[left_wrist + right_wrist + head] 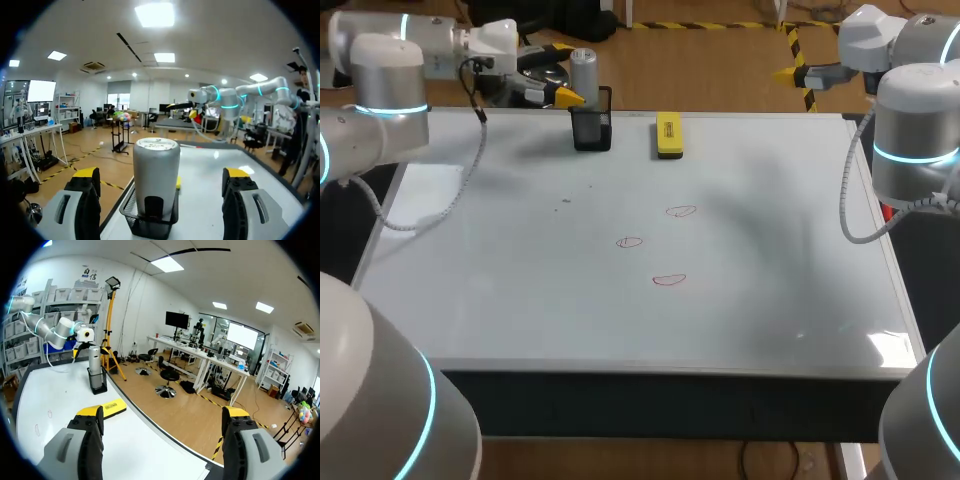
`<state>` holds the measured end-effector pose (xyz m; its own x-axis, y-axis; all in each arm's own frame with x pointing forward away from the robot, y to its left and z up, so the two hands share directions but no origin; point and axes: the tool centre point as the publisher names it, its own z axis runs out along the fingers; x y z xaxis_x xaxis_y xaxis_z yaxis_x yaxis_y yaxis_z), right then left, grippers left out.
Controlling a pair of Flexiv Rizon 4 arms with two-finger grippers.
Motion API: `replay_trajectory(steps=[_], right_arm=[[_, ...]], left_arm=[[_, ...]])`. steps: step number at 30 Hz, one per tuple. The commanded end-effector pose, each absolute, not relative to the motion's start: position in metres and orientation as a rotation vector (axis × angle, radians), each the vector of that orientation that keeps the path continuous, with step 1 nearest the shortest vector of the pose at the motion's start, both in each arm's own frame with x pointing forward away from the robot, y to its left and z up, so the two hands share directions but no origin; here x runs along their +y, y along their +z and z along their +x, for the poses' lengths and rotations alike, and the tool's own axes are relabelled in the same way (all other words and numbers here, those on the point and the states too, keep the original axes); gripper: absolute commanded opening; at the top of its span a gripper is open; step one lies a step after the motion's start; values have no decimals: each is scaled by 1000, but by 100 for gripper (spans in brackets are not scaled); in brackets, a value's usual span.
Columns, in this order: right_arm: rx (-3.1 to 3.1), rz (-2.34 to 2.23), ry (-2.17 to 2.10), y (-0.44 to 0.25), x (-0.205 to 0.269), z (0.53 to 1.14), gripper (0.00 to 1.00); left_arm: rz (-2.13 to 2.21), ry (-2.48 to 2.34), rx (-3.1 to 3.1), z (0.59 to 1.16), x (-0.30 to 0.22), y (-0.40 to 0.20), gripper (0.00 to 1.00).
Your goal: Pick up the inspection probe, press it on each red-marked spot on the whiteboard one by one, put down the probe, pick up the eraser, and wipe off all the red marks.
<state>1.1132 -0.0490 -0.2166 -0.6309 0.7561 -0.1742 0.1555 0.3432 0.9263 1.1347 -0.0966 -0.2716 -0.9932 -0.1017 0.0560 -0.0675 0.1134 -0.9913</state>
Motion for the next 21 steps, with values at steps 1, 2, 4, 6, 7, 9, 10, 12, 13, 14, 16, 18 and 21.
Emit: replay_trajectory(steps=[1, 2, 4, 6, 7, 9, 10, 12, 13, 14, 16, 18, 21], right_arm=[[2011, 793, 1291, -217, -49, 1114, 100], [2011, 793, 1291, -217, -49, 1114, 100], [2011, 793, 1291, -217, -49, 1114, 100], [2011, 793, 1291, -217, -49, 1114, 100], [2011, 793, 1291, -217, -49, 1114, 100], [2011, 793, 1291, -217, -49, 1114, 100], [2011, 793, 1291, -217, -49, 1114, 100], [2011, 793, 1291, -217, -49, 1114, 100], [2011, 793, 1291, -217, -49, 1114, 100], [2011, 793, 1291, -217, -49, 1114, 100], [2011, 793, 1291, -217, -49, 1114, 100], [2011, 793, 1291, -217, -49, 1114, 100], [2011, 793, 1291, -217, -49, 1114, 100]], left_arm=[[-122, -2140, 2317, 1143, -103, -283, 100], [-121, -2141, 2315, 1143, -104, -283, 100], [-125, -2152, 2305, 1141, -112, -283, 100], [-133, -2161, 2298, 1141, -116, -285, 100], [-135, -2163, 2297, 1142, -119, -287, 100], [-134, -2175, 2294, 1141, -124, -288, 100], [-135, -2174, 2296, 1141, -126, -288, 100], [-133, -2177, 2295, 1141, -128, -288, 100], [-132, -2179, 2294, 1141, -129, -288, 100], [-132, -2179, 2293, 1142, -129, -288, 100], [-134, -2178, 2290, 1142, -130, -288, 100], [-138, -2178, 2286, 1142, -130, -287, 100], [-154, -2166, 2291, 1142, -129, -288, 100]])
